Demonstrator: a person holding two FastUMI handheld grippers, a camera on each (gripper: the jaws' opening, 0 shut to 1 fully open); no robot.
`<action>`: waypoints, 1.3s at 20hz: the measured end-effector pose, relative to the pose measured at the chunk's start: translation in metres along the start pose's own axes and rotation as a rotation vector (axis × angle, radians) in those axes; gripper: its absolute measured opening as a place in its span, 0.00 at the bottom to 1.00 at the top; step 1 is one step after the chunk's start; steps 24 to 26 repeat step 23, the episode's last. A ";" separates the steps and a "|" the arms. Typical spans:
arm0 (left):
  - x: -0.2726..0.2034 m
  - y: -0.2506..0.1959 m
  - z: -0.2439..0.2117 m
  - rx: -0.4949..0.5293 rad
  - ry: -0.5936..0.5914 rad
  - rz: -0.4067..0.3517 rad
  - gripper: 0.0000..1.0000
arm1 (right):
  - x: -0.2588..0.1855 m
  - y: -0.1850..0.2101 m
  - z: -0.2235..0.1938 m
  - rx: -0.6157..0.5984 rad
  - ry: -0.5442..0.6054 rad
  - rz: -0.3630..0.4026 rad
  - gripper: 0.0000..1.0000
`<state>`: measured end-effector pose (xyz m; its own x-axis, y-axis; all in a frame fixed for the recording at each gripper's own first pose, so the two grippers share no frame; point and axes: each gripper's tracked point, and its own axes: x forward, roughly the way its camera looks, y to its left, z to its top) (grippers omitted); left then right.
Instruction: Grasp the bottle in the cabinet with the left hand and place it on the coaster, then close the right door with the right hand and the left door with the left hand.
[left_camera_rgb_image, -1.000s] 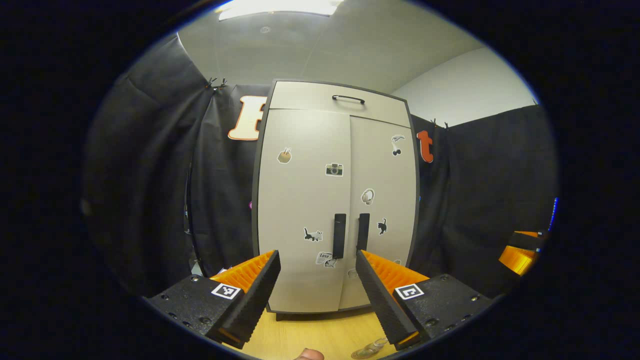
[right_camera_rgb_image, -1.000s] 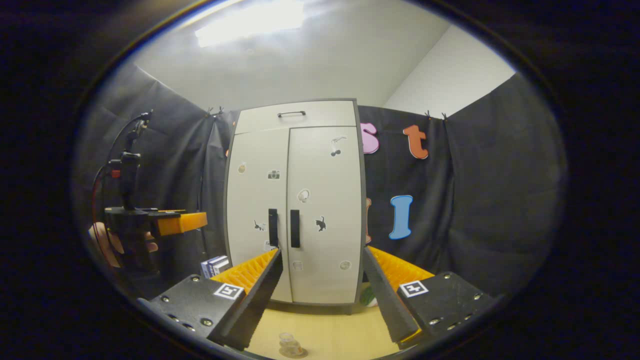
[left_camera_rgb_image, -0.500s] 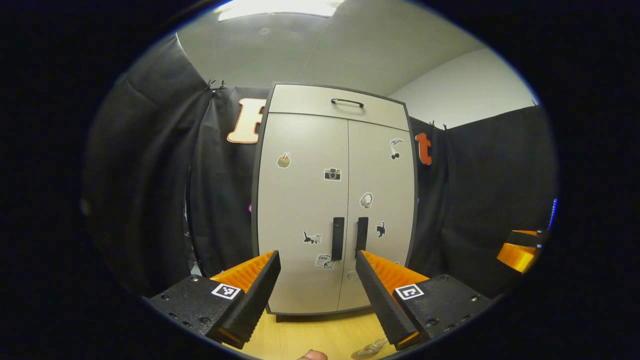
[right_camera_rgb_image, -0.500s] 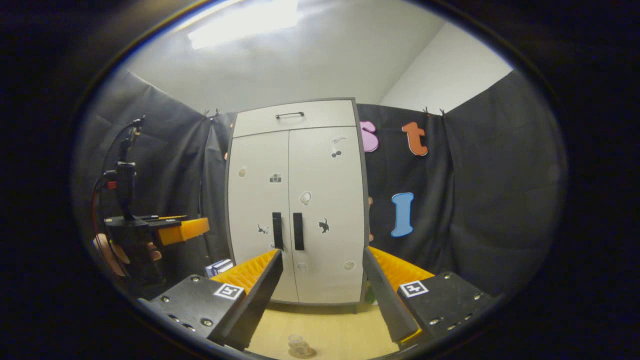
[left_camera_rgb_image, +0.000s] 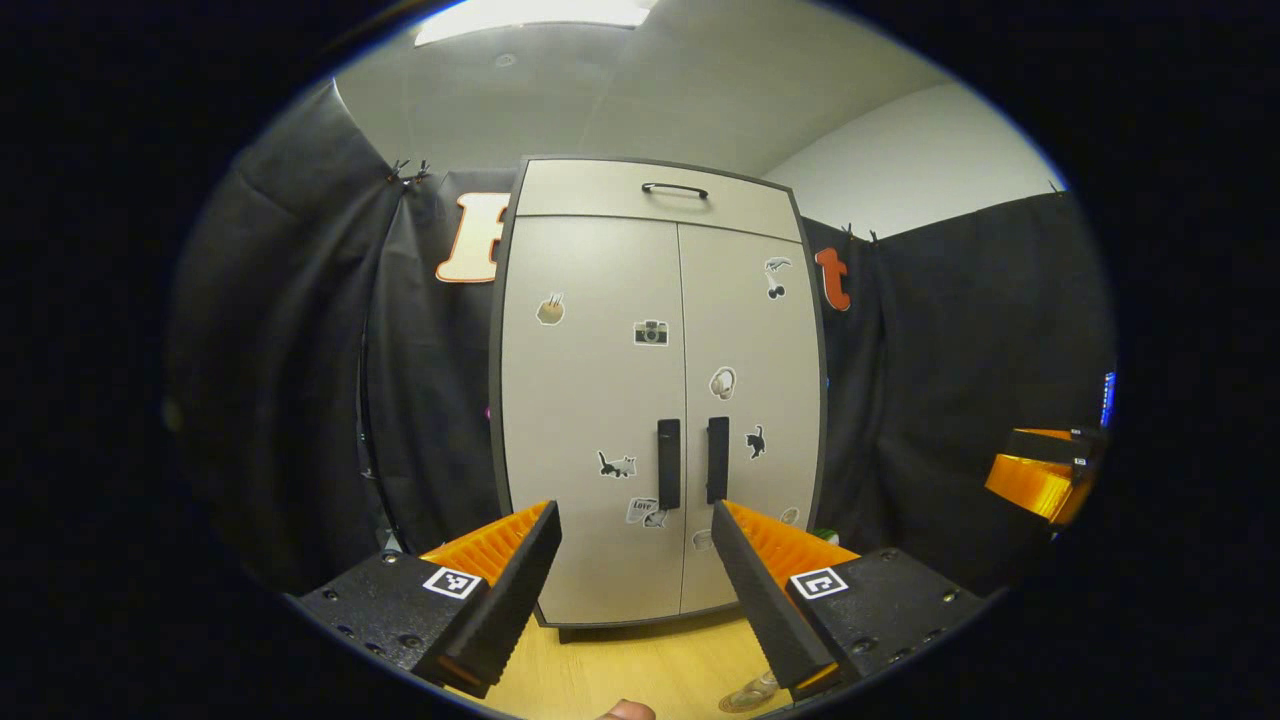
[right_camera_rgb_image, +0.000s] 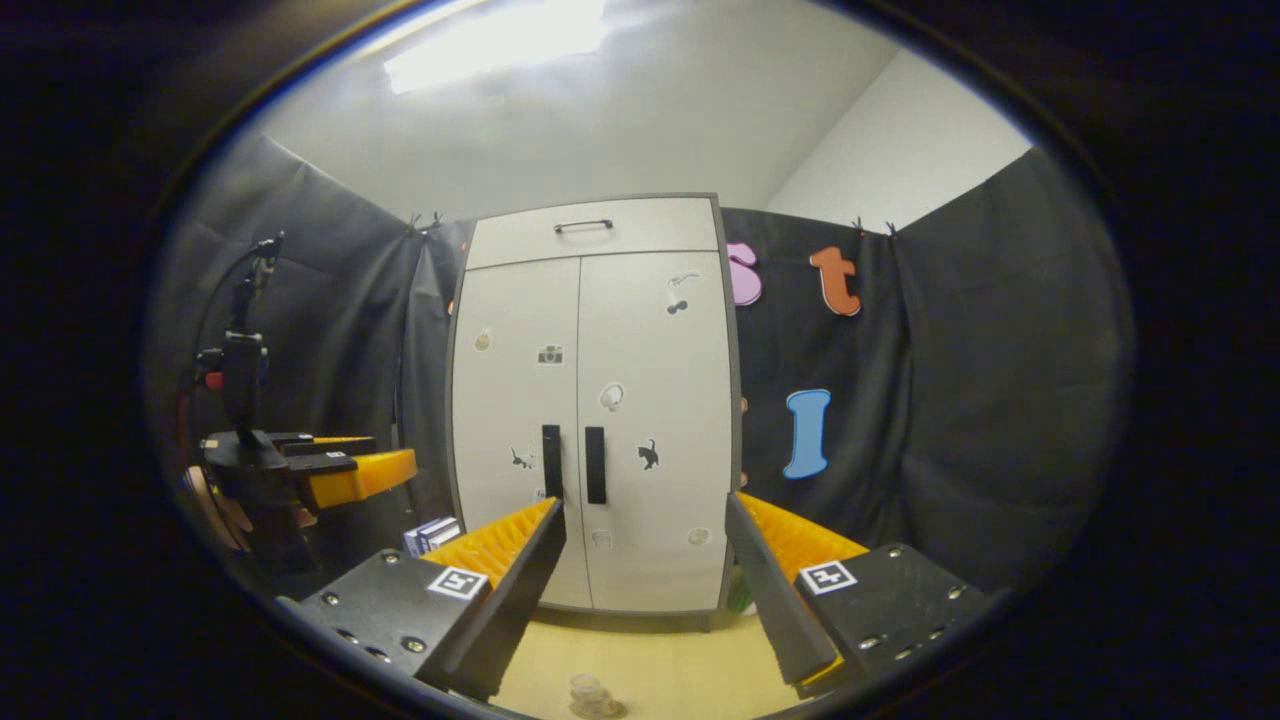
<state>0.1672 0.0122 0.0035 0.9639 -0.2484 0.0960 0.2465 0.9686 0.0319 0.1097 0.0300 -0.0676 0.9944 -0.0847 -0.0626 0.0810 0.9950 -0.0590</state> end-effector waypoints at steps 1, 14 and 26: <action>0.002 0.001 -0.001 -0.002 -0.001 0.001 0.96 | 0.003 -0.002 0.001 -0.002 -0.008 -0.006 0.98; 0.013 -0.005 -0.036 -0.003 0.003 -0.060 0.96 | 0.038 0.000 -0.026 -0.137 0.015 -0.006 0.98; 0.010 -0.039 -0.046 -0.043 0.047 -0.033 0.96 | 0.048 -0.017 -0.030 -0.100 0.038 0.039 0.98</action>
